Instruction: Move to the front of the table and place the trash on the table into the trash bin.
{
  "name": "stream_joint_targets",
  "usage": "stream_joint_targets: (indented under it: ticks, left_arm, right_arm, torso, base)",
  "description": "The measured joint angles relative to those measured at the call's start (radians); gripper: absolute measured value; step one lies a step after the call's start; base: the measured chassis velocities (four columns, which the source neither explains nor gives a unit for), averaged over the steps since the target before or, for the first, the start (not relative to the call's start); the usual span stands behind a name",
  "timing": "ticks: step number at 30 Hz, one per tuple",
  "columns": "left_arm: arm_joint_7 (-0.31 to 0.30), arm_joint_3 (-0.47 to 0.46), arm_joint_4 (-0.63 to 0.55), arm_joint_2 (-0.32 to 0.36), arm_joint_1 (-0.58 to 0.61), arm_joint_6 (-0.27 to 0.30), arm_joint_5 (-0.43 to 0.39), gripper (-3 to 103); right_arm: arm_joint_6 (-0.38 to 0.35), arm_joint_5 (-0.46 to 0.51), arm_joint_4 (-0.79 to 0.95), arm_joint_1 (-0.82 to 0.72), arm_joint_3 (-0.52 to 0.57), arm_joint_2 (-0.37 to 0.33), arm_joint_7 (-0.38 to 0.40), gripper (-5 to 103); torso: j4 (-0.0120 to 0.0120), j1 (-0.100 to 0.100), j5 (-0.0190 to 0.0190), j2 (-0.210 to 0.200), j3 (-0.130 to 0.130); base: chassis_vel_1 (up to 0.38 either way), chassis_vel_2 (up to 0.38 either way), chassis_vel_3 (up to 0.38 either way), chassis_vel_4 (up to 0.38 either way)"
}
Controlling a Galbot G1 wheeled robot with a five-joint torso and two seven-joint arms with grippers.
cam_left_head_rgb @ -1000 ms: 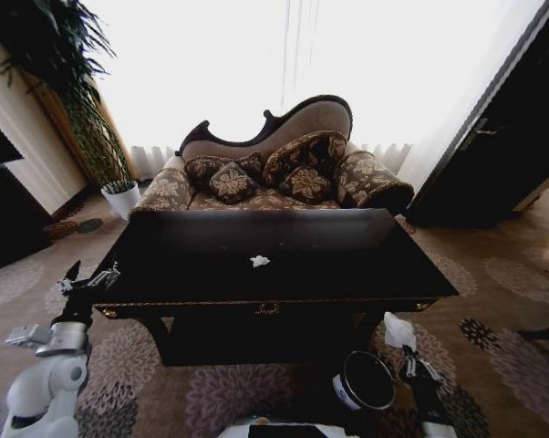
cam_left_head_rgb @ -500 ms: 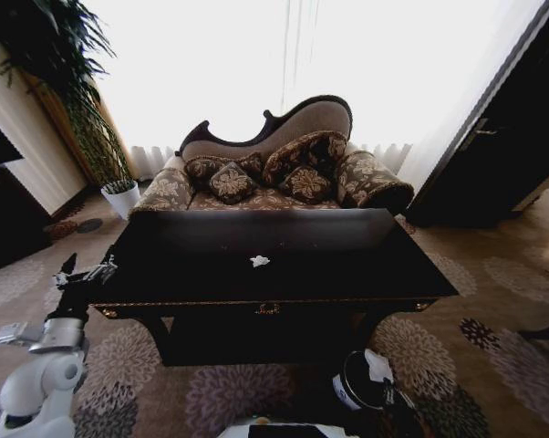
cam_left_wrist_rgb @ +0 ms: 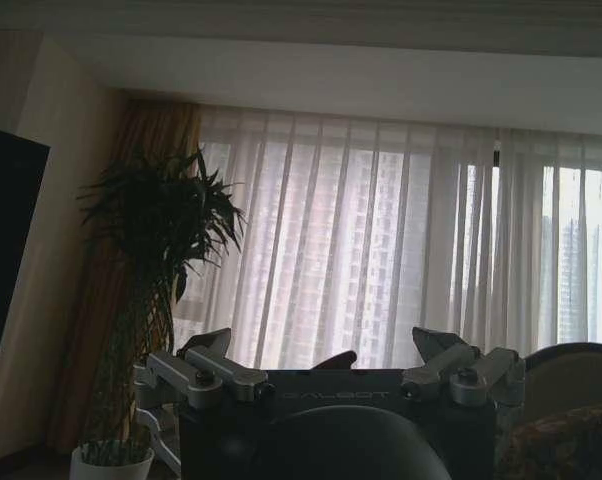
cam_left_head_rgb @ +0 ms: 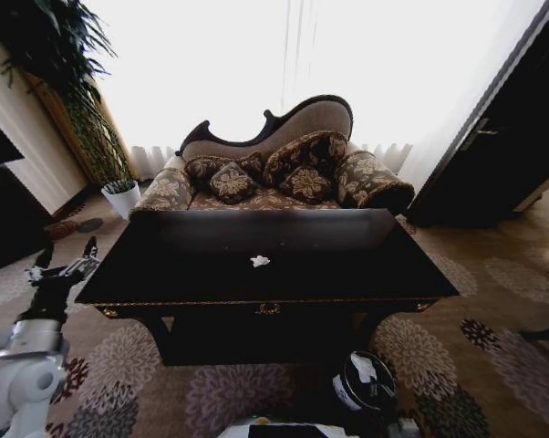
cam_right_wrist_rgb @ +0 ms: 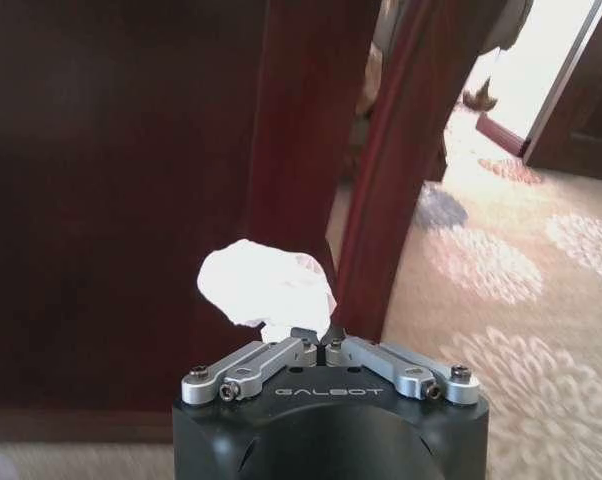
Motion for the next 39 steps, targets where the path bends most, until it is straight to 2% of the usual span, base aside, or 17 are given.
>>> stream_joint_targets:
  ticks: [7,9,13,19,27,31,34,36,37,39]
  left_arm:
    - [-0.001,-0.028,-0.021,0.0,0.013,0.004,-0.008,100]
    - [-0.001,-0.038,-0.028,0.0,0.018,0.006,-0.012,100]
    - [-0.001,-0.047,-0.032,0.001,0.025,0.007,-0.016,100]
    - [0.0,-0.064,-0.036,0.008,0.033,0.007,-0.027,100]
    - [0.001,-0.063,-0.028,0.009,0.034,0.006,-0.028,100]
    - [0.001,-0.054,-0.019,0.014,0.028,0.006,-0.024,100]
    - [0.001,-0.05,-0.017,0.015,0.026,0.008,-0.023,100]
    - [0.002,-0.046,-0.013,0.016,0.024,0.009,-0.021,100]
    - [0.002,-0.046,-0.013,0.016,0.024,0.009,-0.021,100]
    - [0.002,-0.045,-0.009,0.016,0.023,0.01,-0.02,100]
  right_arm:
    - [-0.039,0.002,-0.157,0.067,-0.051,-0.019,0.043,0]
    - [-0.081,0.037,-0.212,0.101,-0.075,-0.017,0.053,0]
    - [-0.087,0.047,-0.275,0.146,-0.089,-0.016,0.056,0]
    - [-0.098,0.108,-0.269,0.179,-0.119,-0.023,0.057,0]
    - [-0.108,0.106,-0.265,0.182,-0.133,-0.029,0.03,-1]
    - [-0.11,0.101,-0.283,0.184,-0.132,-0.029,0.019,20]
    - [-0.11,0.101,-0.285,0.186,-0.132,-0.029,0.017,25]
    - [-0.11,0.101,-0.283,0.188,-0.132,-0.028,0.015,37]
    - [-0.11,0.101,-0.283,0.188,-0.132,-0.028,0.015,37]
    - [-0.11,0.101,-0.282,0.19,-0.132,-0.028,0.015,47]
  torso:
    - [0.0,0.0,0.0,0.0,0.0]
    - [-0.0001,0.0,0.0002,0.0,0.0]
    - [0.0001,0.0,0.0,0.0,0.0]
    - [0.0001,0.0,0.0,0.0,0.0]
    - [0.0,0.0,-0.0001,0.0,0.0]
    - [0.0,0.0,0.0,0.0,0.0]
    - [0.0,0.0,-0.0001,0.0,0.0]
    - [0.0,0.0,0.0,0.0,0.0]
    - [0.0,0.0,0.0,0.0,0.0]
    - [0.0,0.0,-0.0001,0.0,0.0]
  base:
    - [0.0,0.0,0.0,0.0]
    - [0.0,0.0,0.0,0.0]
    - [0.0,0.0,0.0,0.0]
    - [0.0,0.0,0.0,0.0]
    - [0.0,0.0,0.0,0.0]
    - [0.0,0.0,0.0,0.0]
    - [0.0,0.0,0.0,0.0]
    - [0.0,0.0,0.0,0.0]
    - [0.0,0.0,0.0,0.0]
    - [0.0,0.0,0.0,0.0]
